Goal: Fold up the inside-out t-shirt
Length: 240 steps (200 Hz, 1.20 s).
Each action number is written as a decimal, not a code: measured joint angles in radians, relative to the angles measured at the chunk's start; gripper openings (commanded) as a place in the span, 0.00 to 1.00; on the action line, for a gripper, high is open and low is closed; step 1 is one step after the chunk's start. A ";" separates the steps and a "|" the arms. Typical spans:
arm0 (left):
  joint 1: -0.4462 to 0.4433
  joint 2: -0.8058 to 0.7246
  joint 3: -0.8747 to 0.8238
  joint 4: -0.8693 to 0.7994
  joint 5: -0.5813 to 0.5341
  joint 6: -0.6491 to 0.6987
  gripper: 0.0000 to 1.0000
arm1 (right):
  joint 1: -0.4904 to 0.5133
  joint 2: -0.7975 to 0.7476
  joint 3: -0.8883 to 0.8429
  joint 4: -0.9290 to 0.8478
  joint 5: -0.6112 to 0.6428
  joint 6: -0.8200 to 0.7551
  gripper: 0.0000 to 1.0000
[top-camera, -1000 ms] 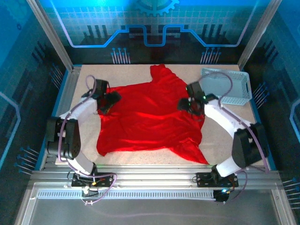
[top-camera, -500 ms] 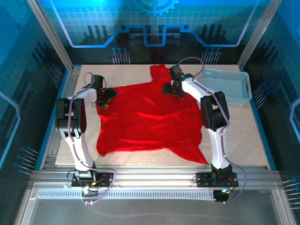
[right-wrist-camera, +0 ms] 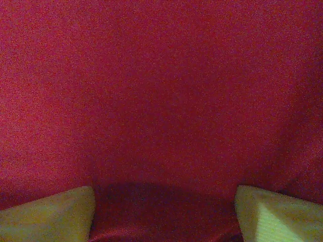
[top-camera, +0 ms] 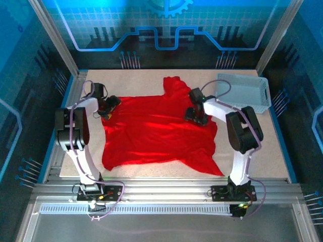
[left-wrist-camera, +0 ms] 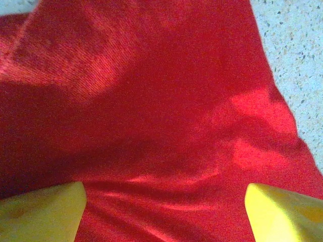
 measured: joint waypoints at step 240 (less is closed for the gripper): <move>-0.034 0.360 0.618 -0.435 -0.196 0.219 0.25 | -0.068 0.196 0.584 -0.051 0.055 -0.249 0.74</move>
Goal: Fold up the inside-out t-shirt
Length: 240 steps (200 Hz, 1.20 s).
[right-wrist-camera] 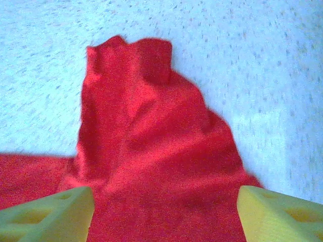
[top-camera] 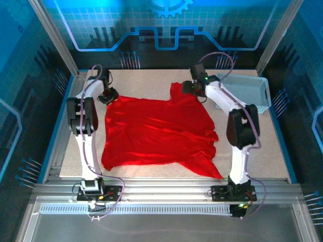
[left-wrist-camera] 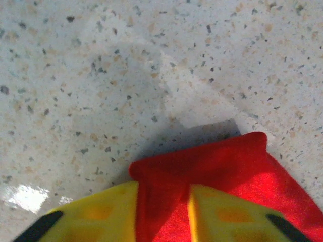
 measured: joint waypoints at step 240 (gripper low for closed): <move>0.034 -0.526 -0.484 0.360 0.119 -0.031 0.00 | -0.094 0.245 0.558 -0.211 -0.148 -0.287 0.00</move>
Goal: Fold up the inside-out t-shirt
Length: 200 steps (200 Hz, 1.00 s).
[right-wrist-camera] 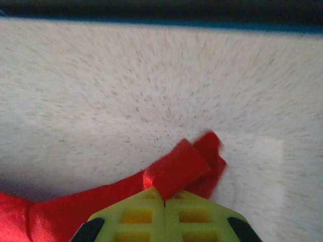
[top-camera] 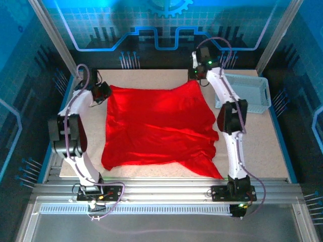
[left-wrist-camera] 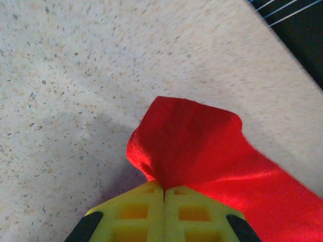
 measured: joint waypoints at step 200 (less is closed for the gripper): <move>0.031 -0.819 -0.098 0.095 -0.066 -0.059 0.00 | -0.003 -1.013 -0.325 0.232 0.039 -0.070 0.00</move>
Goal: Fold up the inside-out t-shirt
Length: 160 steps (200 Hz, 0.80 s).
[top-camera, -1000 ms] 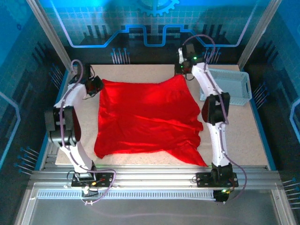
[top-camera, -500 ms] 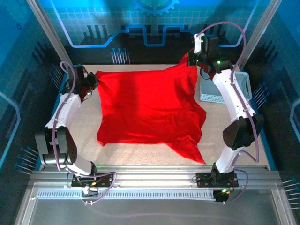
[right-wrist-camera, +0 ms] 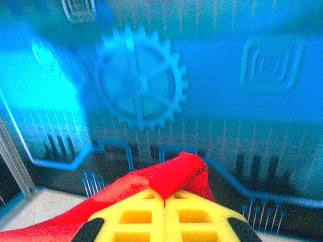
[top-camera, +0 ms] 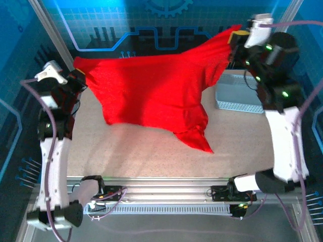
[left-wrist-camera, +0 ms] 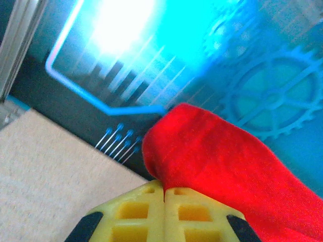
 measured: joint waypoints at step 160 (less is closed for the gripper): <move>-0.001 0.313 0.022 -0.058 0.017 0.016 0.00 | 0.000 0.189 0.097 -0.025 -0.046 -0.090 0.00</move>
